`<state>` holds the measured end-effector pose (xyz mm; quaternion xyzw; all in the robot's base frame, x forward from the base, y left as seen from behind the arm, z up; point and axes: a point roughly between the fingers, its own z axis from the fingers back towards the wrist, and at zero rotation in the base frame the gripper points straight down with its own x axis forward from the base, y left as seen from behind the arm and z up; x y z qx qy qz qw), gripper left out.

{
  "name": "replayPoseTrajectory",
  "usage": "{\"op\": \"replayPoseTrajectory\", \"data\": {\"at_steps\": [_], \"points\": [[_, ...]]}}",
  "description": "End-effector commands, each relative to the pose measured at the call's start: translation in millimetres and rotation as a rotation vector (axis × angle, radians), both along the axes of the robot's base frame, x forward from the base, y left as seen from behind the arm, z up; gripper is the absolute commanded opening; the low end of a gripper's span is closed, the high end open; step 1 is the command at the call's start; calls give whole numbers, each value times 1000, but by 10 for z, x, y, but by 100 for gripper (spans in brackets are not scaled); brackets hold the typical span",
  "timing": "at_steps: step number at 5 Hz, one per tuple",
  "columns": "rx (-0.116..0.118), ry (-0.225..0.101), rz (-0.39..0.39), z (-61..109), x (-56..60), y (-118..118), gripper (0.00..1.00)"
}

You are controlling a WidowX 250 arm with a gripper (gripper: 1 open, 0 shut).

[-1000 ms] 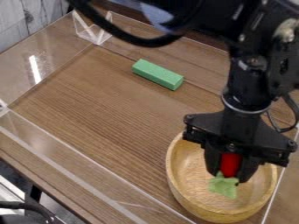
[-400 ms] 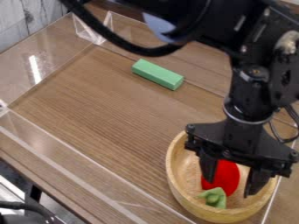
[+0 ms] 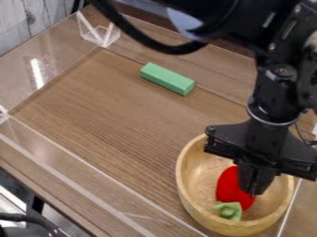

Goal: Move the red fruit to the right

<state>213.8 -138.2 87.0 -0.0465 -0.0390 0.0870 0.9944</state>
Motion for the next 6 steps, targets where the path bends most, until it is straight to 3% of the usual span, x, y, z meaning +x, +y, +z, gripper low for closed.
{"op": "replayPoseTrajectory", "data": {"at_steps": [1,2,4,5,6], "points": [[-23,-71,-16,190,16,24,0],[-25,-91,-23,241,49,85,0],[12,-153,-3,528,236,447,0],[13,-125,-20,341,186,397,100],[18,-96,-27,138,153,283,100]]}}
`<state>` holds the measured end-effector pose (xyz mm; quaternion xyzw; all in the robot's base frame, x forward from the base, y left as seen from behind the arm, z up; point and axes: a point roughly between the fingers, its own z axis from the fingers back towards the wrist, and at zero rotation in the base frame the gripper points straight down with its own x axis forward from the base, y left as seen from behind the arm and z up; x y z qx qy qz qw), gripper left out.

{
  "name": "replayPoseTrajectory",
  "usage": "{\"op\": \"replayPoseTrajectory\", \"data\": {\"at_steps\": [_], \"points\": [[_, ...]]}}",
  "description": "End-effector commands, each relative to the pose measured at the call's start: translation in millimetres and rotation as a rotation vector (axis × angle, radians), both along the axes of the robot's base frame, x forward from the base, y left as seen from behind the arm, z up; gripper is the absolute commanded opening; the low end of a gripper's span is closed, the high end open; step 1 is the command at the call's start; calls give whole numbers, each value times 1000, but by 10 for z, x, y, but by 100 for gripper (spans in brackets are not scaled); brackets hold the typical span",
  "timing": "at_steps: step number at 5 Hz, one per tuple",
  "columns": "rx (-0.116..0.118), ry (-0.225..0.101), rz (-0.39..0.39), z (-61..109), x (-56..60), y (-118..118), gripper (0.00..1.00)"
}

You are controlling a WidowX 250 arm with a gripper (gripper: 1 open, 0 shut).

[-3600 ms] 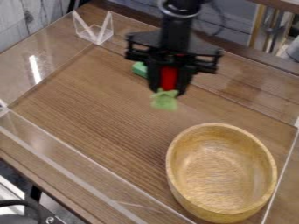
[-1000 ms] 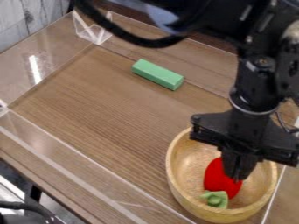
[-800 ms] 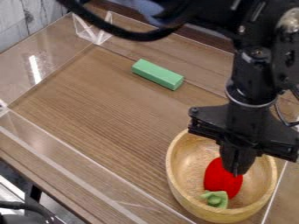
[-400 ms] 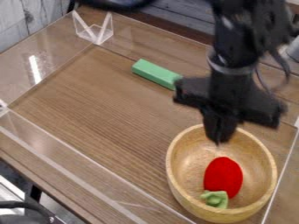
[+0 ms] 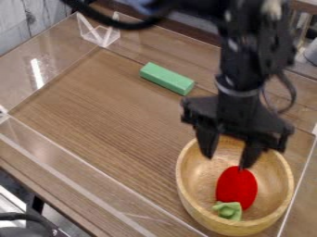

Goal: Move the red fruit to the right

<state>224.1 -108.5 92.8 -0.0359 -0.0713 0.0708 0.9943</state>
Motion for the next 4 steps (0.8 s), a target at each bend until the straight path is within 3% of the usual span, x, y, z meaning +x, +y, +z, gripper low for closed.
{"op": "replayPoseTrajectory", "data": {"at_steps": [1,2,3,4], "points": [[-1,-46,5,132,104,-71,0],[2,-40,25,82,103,-10,0],[17,-47,40,134,115,73,0],[27,-55,-29,133,209,83,0]]}}
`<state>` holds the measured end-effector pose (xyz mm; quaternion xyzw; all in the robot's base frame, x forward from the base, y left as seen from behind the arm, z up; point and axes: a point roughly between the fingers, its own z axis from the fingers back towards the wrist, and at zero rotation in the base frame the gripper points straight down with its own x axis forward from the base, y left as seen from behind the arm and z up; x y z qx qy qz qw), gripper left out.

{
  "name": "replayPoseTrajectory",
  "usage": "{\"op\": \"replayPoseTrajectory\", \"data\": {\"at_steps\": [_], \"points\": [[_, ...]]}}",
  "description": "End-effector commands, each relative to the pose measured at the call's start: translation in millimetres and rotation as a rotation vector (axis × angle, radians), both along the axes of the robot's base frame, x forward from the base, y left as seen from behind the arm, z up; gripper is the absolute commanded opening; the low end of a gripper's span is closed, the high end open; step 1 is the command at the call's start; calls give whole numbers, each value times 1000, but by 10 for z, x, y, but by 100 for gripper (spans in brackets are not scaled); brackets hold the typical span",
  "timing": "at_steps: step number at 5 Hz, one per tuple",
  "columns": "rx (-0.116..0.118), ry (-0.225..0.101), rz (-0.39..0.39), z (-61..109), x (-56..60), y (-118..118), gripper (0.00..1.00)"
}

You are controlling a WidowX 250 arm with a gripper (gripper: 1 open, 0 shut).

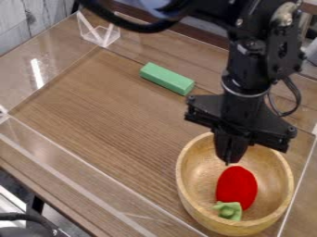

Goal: Move the red fruit to the right

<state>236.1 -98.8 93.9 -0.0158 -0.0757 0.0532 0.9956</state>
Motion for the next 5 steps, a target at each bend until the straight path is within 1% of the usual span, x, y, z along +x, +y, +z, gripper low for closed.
{"op": "replayPoseTrajectory", "data": {"at_steps": [1,2,3,4,5], "points": [[-12,-35,-68,10,152,-27,0],[-2,-42,-44,5,123,-22,0],[5,-42,-19,-41,85,-25,0],[11,-43,-51,54,67,62,0],[15,-33,-82,82,40,141,0]]}}
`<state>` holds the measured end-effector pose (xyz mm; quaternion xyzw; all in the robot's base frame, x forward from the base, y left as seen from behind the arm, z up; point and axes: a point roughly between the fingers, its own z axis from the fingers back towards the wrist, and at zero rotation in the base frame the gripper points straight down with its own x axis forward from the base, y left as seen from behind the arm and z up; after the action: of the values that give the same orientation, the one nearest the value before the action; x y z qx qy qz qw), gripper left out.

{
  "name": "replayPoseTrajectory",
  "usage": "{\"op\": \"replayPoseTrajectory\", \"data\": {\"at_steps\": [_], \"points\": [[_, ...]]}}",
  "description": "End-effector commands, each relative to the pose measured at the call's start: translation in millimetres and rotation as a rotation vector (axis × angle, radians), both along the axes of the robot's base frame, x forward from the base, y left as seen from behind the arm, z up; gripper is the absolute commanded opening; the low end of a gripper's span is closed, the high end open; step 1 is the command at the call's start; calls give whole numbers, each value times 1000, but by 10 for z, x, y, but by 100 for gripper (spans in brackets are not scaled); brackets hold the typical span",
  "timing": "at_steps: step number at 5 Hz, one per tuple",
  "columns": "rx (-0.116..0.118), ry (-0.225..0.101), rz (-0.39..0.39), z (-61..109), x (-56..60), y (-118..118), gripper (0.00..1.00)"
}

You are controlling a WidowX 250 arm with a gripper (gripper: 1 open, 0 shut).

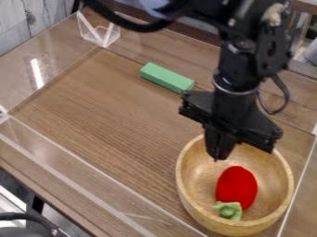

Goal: Move the red fruit to the right

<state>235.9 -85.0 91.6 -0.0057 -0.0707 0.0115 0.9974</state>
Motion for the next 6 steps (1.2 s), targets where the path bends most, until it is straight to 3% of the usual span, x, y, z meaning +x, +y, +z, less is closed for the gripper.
{"op": "replayPoseTrajectory", "data": {"at_steps": [1,2,3,5,6], "points": [[-8,-18,47,63,41,5,100],[-4,3,98,38,53,10,100],[-3,7,99,29,51,-40,0],[-2,13,97,18,41,-145,0],[2,16,50,-67,-16,-149,0]]}}
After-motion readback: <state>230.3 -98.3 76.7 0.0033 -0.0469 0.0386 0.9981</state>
